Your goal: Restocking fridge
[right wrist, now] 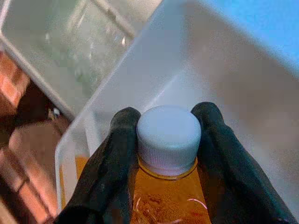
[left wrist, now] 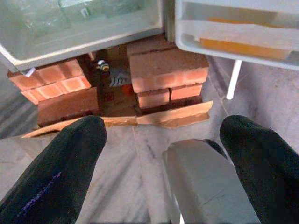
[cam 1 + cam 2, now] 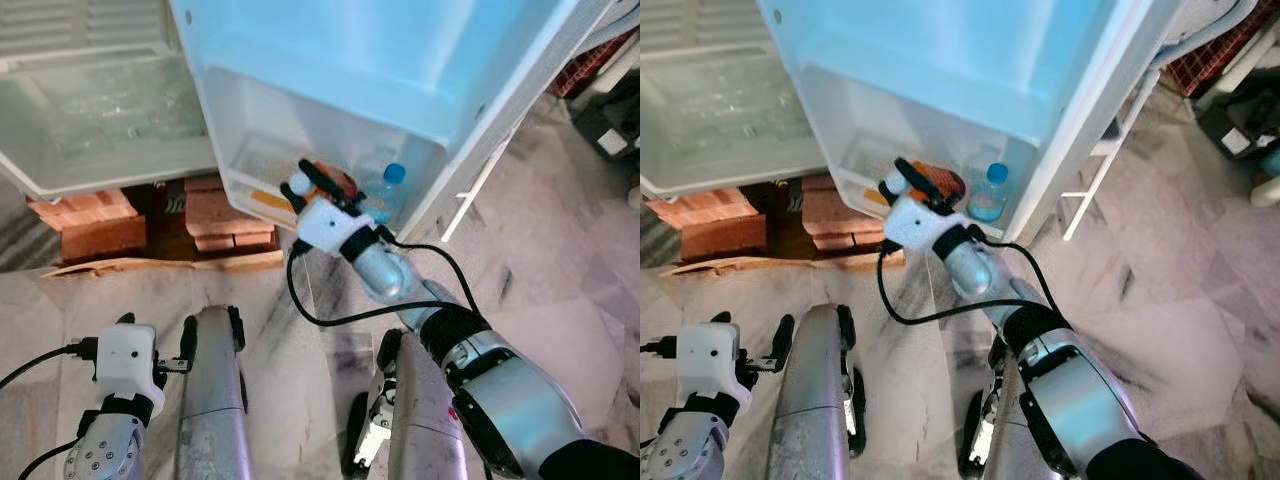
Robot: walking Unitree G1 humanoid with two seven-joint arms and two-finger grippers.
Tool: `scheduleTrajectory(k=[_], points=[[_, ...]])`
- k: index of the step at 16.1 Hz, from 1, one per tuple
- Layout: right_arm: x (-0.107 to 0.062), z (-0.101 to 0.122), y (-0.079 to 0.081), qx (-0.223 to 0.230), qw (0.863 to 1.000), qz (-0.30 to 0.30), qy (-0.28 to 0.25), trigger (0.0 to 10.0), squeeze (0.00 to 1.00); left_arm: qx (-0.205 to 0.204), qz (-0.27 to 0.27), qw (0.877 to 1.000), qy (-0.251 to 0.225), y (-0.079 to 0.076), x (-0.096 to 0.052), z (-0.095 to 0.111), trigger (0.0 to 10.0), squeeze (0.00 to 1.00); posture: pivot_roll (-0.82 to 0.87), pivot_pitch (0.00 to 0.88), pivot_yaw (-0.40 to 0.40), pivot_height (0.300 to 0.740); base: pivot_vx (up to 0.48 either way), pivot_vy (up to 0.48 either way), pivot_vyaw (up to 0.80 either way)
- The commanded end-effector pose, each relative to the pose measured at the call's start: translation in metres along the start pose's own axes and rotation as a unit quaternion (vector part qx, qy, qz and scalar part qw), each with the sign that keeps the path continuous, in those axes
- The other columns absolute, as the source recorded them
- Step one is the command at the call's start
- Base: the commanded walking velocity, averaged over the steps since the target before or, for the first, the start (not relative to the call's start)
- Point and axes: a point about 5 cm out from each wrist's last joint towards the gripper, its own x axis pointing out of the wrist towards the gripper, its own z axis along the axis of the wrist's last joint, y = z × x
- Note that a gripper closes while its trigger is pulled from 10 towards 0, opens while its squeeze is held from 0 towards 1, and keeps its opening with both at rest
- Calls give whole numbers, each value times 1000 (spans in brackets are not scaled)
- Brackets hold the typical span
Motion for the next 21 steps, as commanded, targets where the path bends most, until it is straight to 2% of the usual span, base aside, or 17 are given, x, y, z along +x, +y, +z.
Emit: scheduleTrajectory(k=[1, 2, 3, 6, 7, 8, 9, 13, 16, 17, 21], points=[[-11, -10, 24, 14, 999, 33, 36, 10000, 0, 1, -5, 1000, 15, 0, -6, -3, 10000, 0, 273, 376, -82, 550, 0, 0, 0], [-14, -11, 30, 13, 998, 36, 41, 10000, 0, 0, -4, 1000, 19, 0, -8, -3, 10000, 0, 275, 381, -85, 550, 0, 0, 0], [-18, -16, 38, 37, 997, 31, 64, 10000, 0, -2, -5, 1000, 25, -1, -11, -4, 10000, 0, 272, 389, -89, 550, 0, 0, 0], [-28, -37, 32, 142, 977, -23, 156, 10000, 0, -6, -5, 999, 35, -3, -13, -6, 10000, 0, 267, 390, -96, 550, 0, 0, 0], [-29, -41, 29, 153, 973, -33, 169, 10000, 0, -7, -6, 999, 37, -3, -13, -6, 10000, 0, 266, 390, -97, 550, 0, 0, 0], [-30, -42, 27, 156, 972, -37, 172, 10000, 671, -7, -6, 999, 37, -3, -12, -7, 10000, 0, 261, 384, -99, 550, 0, 0, 0], [-30, -44, 23, 155, 972, -42, 173, 10000, 1000, -8, -6, 999, 39, -3, -10, -8, 10000, 0, 256, 379, -100, 550, 0, 0, 0], [-27, -45, 10, 150, 971, -62, 176, 10000, 1000, -13, -7, 999, 43, -4, -3, -12, 10000, 0, 247, 350, -104, 550, 0, 0, 0], [-16, -37, -7, 163, 973, -83, 140, 10000, 1000, -17, -8, 999, 45, -7, 5, -15, 10000, 0, 235, 322, -111, 550, 0, 0, 0], [-9, -30, -15, 174, 975, -85, 113, 10000, 1000, -20, -9, 999, 46, -9, 9, -16, 10000, 0, 230, 309, -113, 550, 0, 0, 0], [3, -17, -31, 209, 972, -87, 66, 10000, 1000, -21, -9, 999, 43, -11, 22, -17, 10000, 0, 209, 258, -116, 550, 0, 0, 0]])
